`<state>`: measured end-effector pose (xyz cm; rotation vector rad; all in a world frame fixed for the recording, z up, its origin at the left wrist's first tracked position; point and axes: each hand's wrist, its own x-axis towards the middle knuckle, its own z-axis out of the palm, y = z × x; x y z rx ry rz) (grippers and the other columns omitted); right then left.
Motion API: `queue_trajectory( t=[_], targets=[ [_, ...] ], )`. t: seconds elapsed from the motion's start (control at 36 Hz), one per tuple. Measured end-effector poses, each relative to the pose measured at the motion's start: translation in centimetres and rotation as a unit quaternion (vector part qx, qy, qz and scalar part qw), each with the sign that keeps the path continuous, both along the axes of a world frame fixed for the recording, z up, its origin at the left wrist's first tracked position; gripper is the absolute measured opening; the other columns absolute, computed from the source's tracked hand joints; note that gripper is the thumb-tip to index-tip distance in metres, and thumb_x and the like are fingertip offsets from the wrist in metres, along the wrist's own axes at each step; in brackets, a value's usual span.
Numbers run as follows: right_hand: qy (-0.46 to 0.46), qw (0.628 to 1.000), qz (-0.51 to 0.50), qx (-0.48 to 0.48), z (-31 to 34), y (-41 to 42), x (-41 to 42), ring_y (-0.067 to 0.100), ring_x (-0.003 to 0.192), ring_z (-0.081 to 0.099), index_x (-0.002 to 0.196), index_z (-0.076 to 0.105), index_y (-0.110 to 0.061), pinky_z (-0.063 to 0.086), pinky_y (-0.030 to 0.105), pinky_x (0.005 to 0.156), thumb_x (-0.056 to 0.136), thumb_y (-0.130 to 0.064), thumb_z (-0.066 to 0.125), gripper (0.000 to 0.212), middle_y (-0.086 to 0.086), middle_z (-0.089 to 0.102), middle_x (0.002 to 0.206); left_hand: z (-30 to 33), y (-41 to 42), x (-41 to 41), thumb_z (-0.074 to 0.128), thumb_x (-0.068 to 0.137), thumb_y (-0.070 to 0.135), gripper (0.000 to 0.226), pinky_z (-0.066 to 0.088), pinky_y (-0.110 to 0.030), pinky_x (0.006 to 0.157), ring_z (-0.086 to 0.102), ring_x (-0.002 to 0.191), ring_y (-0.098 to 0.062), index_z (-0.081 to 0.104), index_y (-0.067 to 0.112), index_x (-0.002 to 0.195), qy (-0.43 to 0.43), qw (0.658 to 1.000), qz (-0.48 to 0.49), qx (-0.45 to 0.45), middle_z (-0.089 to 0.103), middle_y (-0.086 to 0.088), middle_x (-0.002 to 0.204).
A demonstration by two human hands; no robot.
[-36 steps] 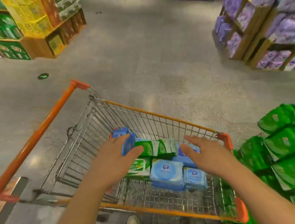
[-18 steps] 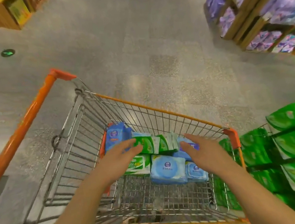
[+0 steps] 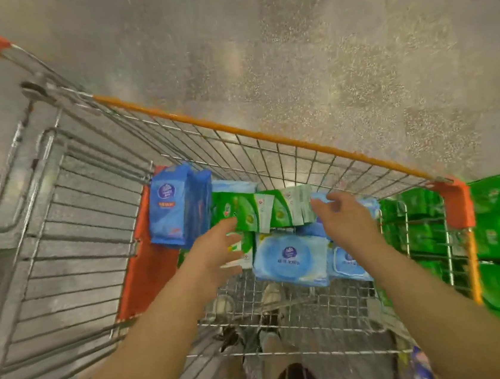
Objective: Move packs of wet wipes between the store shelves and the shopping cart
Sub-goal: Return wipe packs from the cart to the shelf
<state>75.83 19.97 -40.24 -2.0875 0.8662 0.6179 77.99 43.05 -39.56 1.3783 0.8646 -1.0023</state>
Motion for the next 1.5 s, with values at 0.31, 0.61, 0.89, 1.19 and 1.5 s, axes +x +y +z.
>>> queue_trajectory(
  t=[0.31,0.61,0.89,1.19,1.5],
  targets=[
    [0.07,0.996,0.02,-0.042,-8.5,0.7,4.5,0.034,0.148,0.028,0.153,0.033,-0.004,0.024,0.039,0.12,0.085,-0.075,0.056,0.101,0.019,0.032,0.159,-8.4,-4.8,2.5,0.053,0.1,0.046,0.034,0.061,-0.041,0.063,0.061,0.113,-0.031,0.063,0.018,0.117,0.101,0.97,0.219,-0.016,0.065,-0.011,0.12],
    [0.108,0.992,0.017,-0.068,-10.3,2.1,5.3,0.033,0.146,0.02,0.146,0.03,-0.005,0.02,0.041,0.119,0.066,-0.089,0.062,0.12,0.017,0.028,0.151,-11.5,-6.1,2.0,0.05,0.104,0.034,0.028,0.056,-0.041,0.062,0.068,0.08,-0.03,0.06,0.009,0.11,0.097,0.953,0.286,0.016,0.071,-0.015,0.091],
    [0.051,0.998,-0.027,0.018,-11.3,3.2,3.9,0.035,0.136,0.047,0.144,0.019,-0.016,0.041,0.051,0.112,0.047,-0.082,0.08,0.132,0.012,0.048,0.144,-11.4,-7.1,0.9,0.058,0.1,0.02,0.026,0.054,-0.02,0.044,0.06,0.063,-0.016,0.061,-0.002,0.114,0.1,0.953,0.282,0.046,0.061,-0.009,0.075],
    [-0.004,0.998,0.007,0.07,-11.5,2.9,3.7,0.023,0.12,0.05,0.129,0.031,-0.042,0.047,0.036,0.102,0.051,-0.056,0.094,0.101,-0.003,0.038,0.121,-12.6,-7.9,0.1,0.056,0.101,0.022,0.025,0.057,-0.023,0.051,0.058,0.071,-0.016,0.061,0.002,0.114,0.117,0.945,0.304,-0.015,0.062,-0.012,0.082],
    [-0.035,0.993,-0.05,0.1,-12.2,2.8,3.6,0.019,0.102,0.065,0.102,0.03,-0.05,0.059,0.039,0.085,0.052,-0.056,0.09,0.078,0.002,0.062,0.117,-12.2,-7.2,0.0,0.059,0.099,0.022,0.029,0.052,-0.046,0.098,0.061,0.119,-0.038,0.061,-0.002,0.116,0.137,0.9,0.371,-0.186,0.06,-0.026,0.129]
  ],
)
